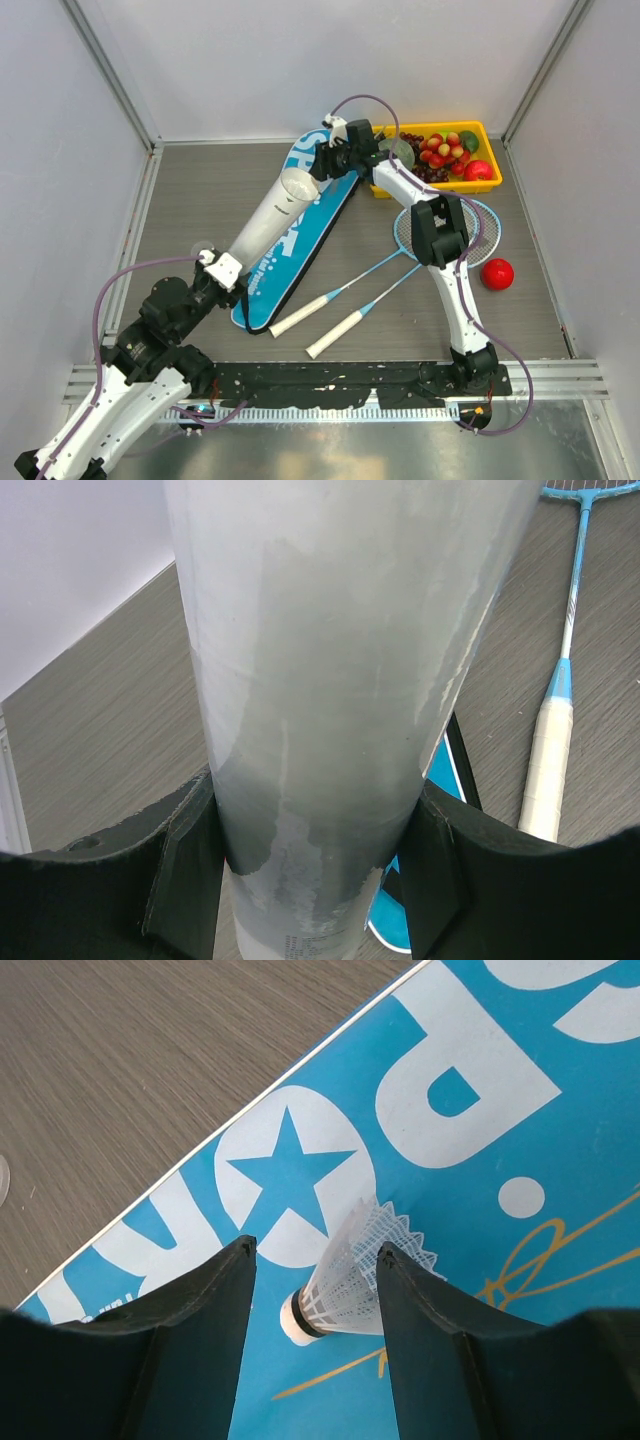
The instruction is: Pack up the badminton gear
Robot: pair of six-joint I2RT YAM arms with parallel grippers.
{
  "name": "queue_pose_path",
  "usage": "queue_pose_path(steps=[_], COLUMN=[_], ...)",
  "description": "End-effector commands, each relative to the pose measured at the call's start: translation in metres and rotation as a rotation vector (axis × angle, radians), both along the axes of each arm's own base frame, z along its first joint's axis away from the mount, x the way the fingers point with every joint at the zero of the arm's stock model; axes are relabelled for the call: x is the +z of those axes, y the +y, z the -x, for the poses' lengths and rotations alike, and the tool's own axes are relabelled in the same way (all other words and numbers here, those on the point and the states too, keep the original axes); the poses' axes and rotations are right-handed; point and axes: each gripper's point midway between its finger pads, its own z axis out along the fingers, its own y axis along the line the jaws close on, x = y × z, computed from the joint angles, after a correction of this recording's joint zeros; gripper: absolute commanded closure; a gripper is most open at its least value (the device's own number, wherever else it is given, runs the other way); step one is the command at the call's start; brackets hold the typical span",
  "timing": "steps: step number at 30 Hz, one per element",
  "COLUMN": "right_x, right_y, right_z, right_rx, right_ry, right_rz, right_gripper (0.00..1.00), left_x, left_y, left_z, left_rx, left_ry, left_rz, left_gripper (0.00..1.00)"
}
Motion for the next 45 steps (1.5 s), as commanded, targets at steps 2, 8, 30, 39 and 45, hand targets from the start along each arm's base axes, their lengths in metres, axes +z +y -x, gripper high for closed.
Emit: queue_pose_path(steps=[2, 8, 30, 39, 45], right_x=[0.03, 0.032, 0.207, 0.332, 0.388], right_y=[0.004, 0.002, -0.055, -0.095, -0.096], right_z=[0.013, 0.029, 0.106, 0.211, 0.276], right_rx=[0.055, 0.085, -0.074, -0.1, 0.001], right_ry=[-0.038, 0.005, -0.3, -0.549, -0.69], right_rz=[-0.019, -0.017, -0.127, -0.25, -0.328], right_gripper=[0.46, 0.5, 0.95, 0.95, 0.95], left_x=[0.024, 0.025, 0.015, 0.005, 0.001], left_y=[-0.005, -0.006, -0.011, -0.017, -0.02], left_z=[-0.004, -0.004, -0.006, -0.008, -0.009], left_rx=[-0.007, -0.009, -0.029, -0.049, -0.06], left_ry=[-0.074, -0.078, -0.041, 0.003, 0.028], left_rz=[0.064, 0.065, 0.037, 0.008, -0.004], left_gripper=[0.83, 0.83, 0.82, 0.83, 0.83])
